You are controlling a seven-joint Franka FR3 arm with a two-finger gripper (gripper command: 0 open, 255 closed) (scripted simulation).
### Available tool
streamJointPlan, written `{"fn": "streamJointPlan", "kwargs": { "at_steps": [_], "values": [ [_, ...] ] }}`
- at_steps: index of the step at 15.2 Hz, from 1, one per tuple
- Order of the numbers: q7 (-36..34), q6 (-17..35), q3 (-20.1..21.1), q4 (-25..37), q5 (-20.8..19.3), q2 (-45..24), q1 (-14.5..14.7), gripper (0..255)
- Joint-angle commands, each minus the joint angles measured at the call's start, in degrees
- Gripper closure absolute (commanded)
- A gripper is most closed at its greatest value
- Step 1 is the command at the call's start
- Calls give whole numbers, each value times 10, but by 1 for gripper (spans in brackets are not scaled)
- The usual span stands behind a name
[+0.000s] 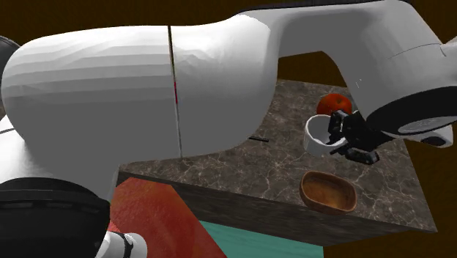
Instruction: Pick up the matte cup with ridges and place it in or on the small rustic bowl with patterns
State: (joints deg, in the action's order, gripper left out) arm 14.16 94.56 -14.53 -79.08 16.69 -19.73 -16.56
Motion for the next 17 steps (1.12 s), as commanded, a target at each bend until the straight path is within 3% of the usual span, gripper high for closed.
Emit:
{"fn": "streamJointPlan", "kwargs": {
  "at_steps": [1, 7, 17],
  "values": [
    [24, -18, -7, 33, 6, -22, -22, 255],
    [81, -93, -20, 186, 28, -115, -98, 255],
    [99, -8, -21, 83, 25, -99, -84, 255]
  ]
}}
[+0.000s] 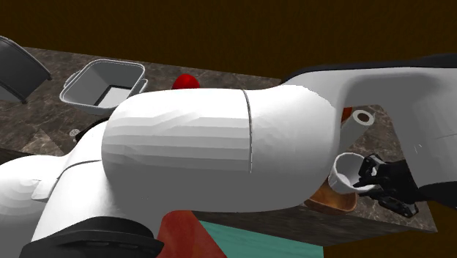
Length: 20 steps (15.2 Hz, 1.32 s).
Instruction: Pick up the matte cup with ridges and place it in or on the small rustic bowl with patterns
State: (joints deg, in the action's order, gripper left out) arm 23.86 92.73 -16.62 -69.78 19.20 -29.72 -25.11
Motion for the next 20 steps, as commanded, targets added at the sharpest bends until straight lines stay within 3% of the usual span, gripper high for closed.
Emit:
{"fn": "streamJointPlan", "kwargs": {
  "at_steps": [1, 8, 16, 17, 20],
  "values": [
    [3, 18, 0, -19, 0, 1, 3, 255],
    [15, 69, 1, -69, 3, -1, 8, 255],
    [15, 71, 1, -71, 3, -2, 8, 255],
    [15, 71, 1, -71, 3, -2, 8, 0],
    [15, 71, 1, -71, 3, -2, 8, 0]
  ]
}}
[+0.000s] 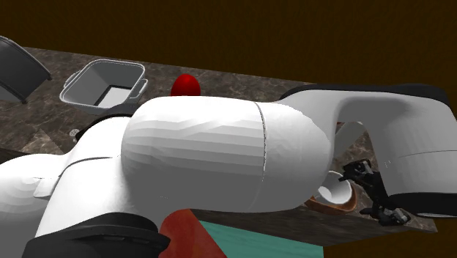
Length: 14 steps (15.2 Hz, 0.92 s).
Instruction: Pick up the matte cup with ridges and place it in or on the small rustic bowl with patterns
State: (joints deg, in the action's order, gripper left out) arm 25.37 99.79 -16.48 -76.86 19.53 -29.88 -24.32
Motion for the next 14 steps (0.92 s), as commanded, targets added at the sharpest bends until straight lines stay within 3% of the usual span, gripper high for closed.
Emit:
{"fn": "streamJointPlan", "kwargs": {
  "at_steps": [1, 6, 14],
  "values": [
    [0, 0, 0, 0, 0, 0, 0, 0],
    [-8, -76, -2, 86, -1, -9, -17, 0],
    [-8, -76, -2, 86, -1, -9, -17, 0]
  ]
}}
